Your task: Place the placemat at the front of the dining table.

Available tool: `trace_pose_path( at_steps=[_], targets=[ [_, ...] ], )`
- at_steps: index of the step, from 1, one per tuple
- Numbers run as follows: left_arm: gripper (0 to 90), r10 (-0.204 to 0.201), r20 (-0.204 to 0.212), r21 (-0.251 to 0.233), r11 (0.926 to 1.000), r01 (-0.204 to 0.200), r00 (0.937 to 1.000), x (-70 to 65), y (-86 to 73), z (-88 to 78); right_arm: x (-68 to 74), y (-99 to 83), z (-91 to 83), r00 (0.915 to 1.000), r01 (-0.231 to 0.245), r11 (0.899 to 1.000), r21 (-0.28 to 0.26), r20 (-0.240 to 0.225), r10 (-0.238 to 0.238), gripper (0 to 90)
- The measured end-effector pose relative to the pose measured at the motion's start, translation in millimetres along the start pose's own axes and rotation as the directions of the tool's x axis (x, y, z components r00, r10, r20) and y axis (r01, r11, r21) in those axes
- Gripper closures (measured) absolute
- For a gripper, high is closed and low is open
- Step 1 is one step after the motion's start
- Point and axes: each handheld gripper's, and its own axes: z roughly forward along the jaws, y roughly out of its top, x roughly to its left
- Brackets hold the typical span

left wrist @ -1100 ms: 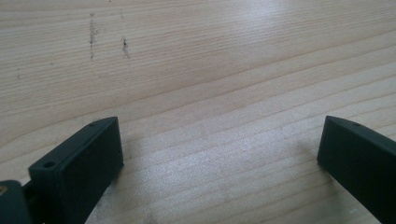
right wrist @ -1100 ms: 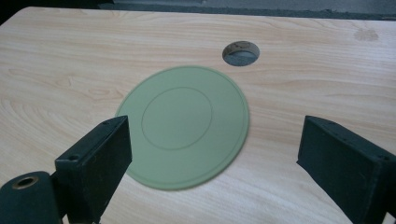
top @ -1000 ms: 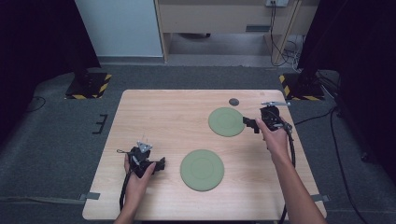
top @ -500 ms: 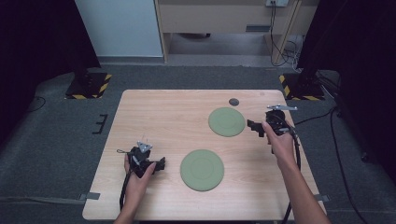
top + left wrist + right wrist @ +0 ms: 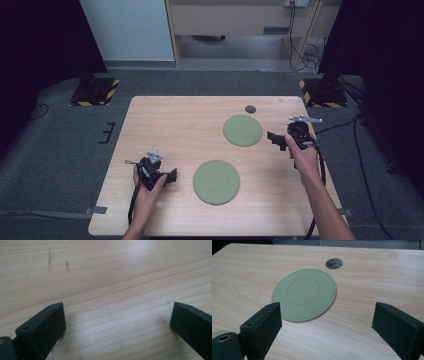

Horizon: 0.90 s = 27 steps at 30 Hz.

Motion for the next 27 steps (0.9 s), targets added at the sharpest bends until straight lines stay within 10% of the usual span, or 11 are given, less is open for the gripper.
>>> trace_pose_path(
  at_steps=[27],
  targets=[
    [0.0,-0.007,-0.010,-0.001,1.0000,0.007,0.9999,-1.2,-0.5,-0.5,16.8,-31.7,-16.1,0.9966,0.080,0.997,0.016,-0.017,-0.080,8.5]
  ],
)
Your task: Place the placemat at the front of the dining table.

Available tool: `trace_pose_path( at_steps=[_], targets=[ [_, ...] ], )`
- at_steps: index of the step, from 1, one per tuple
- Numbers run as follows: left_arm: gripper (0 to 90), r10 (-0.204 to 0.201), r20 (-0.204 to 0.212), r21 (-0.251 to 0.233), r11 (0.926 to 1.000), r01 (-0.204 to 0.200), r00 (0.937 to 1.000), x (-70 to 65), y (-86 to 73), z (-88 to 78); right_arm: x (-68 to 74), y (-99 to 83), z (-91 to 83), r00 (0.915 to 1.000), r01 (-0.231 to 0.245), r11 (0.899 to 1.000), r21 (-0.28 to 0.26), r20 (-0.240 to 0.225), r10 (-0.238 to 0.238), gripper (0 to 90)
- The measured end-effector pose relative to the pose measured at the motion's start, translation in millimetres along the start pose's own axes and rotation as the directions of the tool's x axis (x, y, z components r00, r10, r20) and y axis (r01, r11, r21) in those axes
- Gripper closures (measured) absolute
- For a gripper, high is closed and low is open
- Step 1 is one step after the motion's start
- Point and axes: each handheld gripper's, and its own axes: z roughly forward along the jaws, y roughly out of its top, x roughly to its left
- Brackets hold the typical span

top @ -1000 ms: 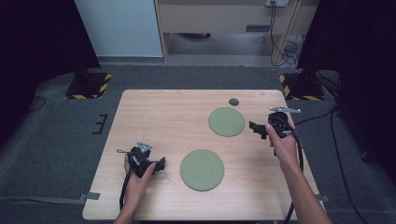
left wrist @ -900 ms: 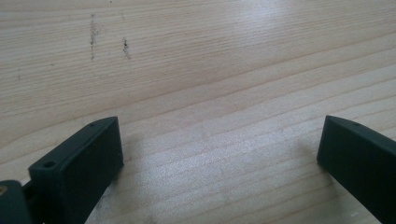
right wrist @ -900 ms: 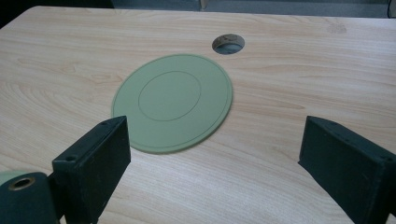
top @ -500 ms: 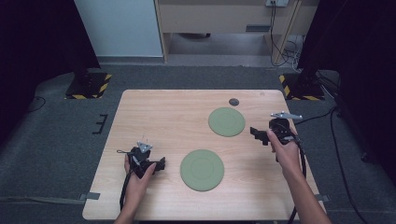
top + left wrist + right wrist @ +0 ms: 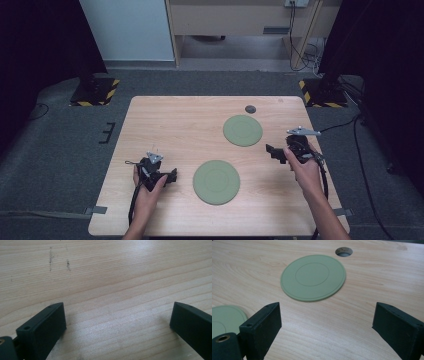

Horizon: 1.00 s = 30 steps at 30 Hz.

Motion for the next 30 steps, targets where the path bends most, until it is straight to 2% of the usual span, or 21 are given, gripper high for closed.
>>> trace_pose_path(
  at_steps=[8,11,15,22,30],
  targets=[
    [0.0,0.000,-0.001,0.000,1.0000,0.000,1.0000,-0.1,0.0,0.0,1.9,-14.4,2.1,0.9999,0.010,1.000,0.025,0.007,-0.010,8.5],
    [0.0,0.000,-0.001,0.000,1.0000,0.000,1.0000,-0.1,0.0,0.0,3.2,-18.8,3.3,0.9998,0.007,0.999,0.054,0.016,-0.008,8.1],
    [0.0,0.000,-0.001,0.000,1.0000,0.000,1.0000,-0.1,0.0,0.0,5.5,-21.9,3.0,0.9999,0.016,0.997,0.073,0.005,-0.016,6.9],
    [0.0,0.000,-0.001,0.000,1.0000,0.000,1.0000,-0.1,0.0,0.0,8.2,-27.8,1.4,0.9996,0.029,0.996,0.082,-0.003,-0.029,6.3],
    [0.0,-0.001,-0.001,-0.001,1.0000,0.001,1.0000,-0.2,-0.1,0.0,10.2,-44.7,-3.3,0.9995,0.032,0.995,0.092,-0.006,-0.031,7.0]
  ],
)
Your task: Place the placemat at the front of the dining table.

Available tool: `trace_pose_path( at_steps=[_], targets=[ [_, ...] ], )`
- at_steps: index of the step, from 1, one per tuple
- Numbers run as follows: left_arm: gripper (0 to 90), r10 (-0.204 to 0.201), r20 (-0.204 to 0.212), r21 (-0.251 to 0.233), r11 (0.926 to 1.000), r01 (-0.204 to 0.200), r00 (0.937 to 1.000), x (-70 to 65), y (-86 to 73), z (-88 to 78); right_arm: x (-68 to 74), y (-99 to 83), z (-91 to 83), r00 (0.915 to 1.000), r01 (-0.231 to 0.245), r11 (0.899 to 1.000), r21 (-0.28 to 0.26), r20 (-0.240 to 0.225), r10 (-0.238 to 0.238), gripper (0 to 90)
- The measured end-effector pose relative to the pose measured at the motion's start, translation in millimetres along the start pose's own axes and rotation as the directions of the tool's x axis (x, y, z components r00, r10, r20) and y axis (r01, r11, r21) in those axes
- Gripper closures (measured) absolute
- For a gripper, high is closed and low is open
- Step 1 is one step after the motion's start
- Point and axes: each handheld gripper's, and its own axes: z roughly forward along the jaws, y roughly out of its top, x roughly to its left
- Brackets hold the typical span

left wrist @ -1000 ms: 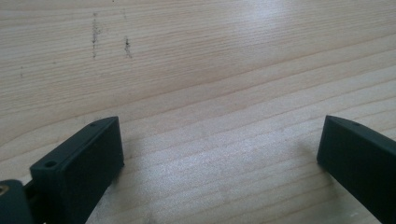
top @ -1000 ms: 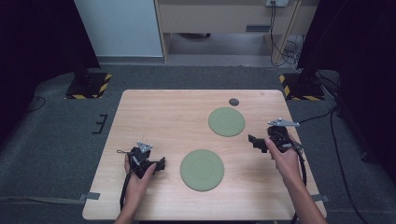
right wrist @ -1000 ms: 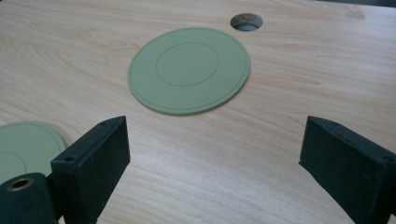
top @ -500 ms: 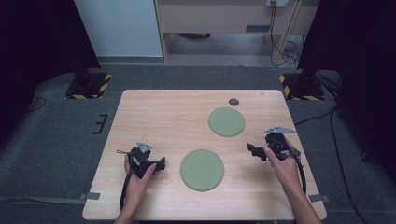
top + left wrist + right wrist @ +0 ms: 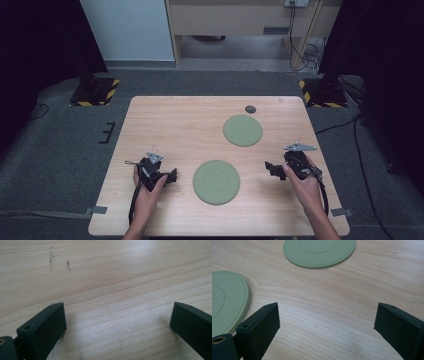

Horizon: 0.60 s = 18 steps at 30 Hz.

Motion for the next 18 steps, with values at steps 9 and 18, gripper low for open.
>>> trace_pose_path(
  at_steps=[9,18],
  targets=[
    [0.0,0.000,-0.003,0.000,1.0000,0.000,1.0000,-0.3,-0.1,-0.1,2.7,-16.8,-1.3,1.0000,-0.007,1.000,0.003,-0.007,0.007,6.2],
    [0.0,-0.001,-0.004,0.000,1.0000,0.001,1.0000,-0.4,-0.1,-0.2,8.7,-25.1,-0.3,1.0000,0.001,1.000,0.007,-0.010,-0.001,6.1]
  ],
)
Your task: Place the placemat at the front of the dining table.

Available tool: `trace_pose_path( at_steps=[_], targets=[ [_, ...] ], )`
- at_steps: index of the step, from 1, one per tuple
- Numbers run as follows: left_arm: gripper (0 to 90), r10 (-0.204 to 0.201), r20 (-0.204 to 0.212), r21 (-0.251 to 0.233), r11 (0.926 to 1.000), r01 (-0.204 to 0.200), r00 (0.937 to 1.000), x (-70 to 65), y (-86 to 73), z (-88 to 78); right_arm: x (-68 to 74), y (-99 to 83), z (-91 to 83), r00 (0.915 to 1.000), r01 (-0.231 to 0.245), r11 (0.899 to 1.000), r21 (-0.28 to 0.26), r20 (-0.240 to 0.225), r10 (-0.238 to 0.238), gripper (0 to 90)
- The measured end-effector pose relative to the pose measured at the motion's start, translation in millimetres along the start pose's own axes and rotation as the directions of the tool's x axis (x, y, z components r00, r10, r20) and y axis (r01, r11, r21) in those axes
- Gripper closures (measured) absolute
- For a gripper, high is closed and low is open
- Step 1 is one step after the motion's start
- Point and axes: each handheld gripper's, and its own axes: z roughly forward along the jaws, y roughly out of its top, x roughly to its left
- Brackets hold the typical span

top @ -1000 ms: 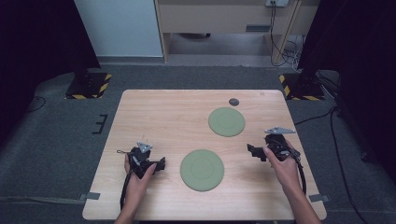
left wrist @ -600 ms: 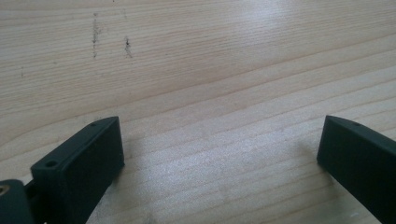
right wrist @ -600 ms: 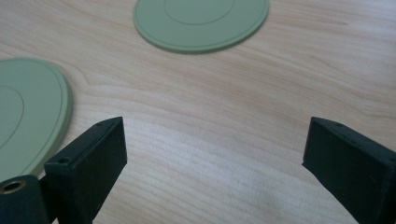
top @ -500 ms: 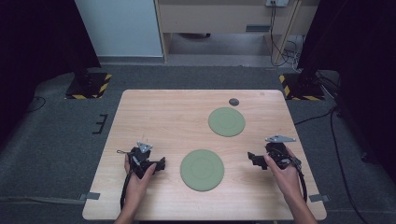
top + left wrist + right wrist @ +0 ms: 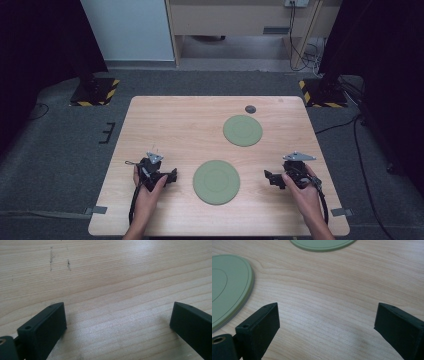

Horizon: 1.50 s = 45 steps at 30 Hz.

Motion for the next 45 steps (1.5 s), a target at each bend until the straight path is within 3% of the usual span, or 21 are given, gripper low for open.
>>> trace_pose_path(
  at_steps=[19,32,36,41,45],
  targets=[
    [0.0,0.000,0.000,0.000,1.0000,0.000,1.0000,-0.1,0.0,0.0,13.5,-10.4,7.6,0.9997,0.021,1.000,0.012,-0.010,-0.021,6.5],
    [0.0,0.000,0.000,-0.001,1.0000,0.000,1.0000,-0.1,0.0,0.0,20.0,-12.2,23.7,0.9984,0.023,1.000,0.011,0.051,-0.024,8.3],
    [0.0,0.000,0.000,0.000,1.0000,0.000,1.0000,-0.1,0.0,0.0,22.2,-14.4,28.7,0.9955,0.049,0.999,0.017,0.081,-0.050,8.7],
    [0.0,0.000,-0.001,0.000,1.0000,0.000,1.0000,-0.1,-0.1,0.0,22.2,-14.6,31.4,0.9955,0.050,0.999,0.018,0.080,-0.051,7.3],
    [0.0,0.000,0.000,0.000,1.0000,0.000,1.0000,-0.1,-0.1,-0.1,20.1,-15.0,31.9,0.9948,0.024,0.999,0.036,0.098,-0.027,0.4]
  ],
)
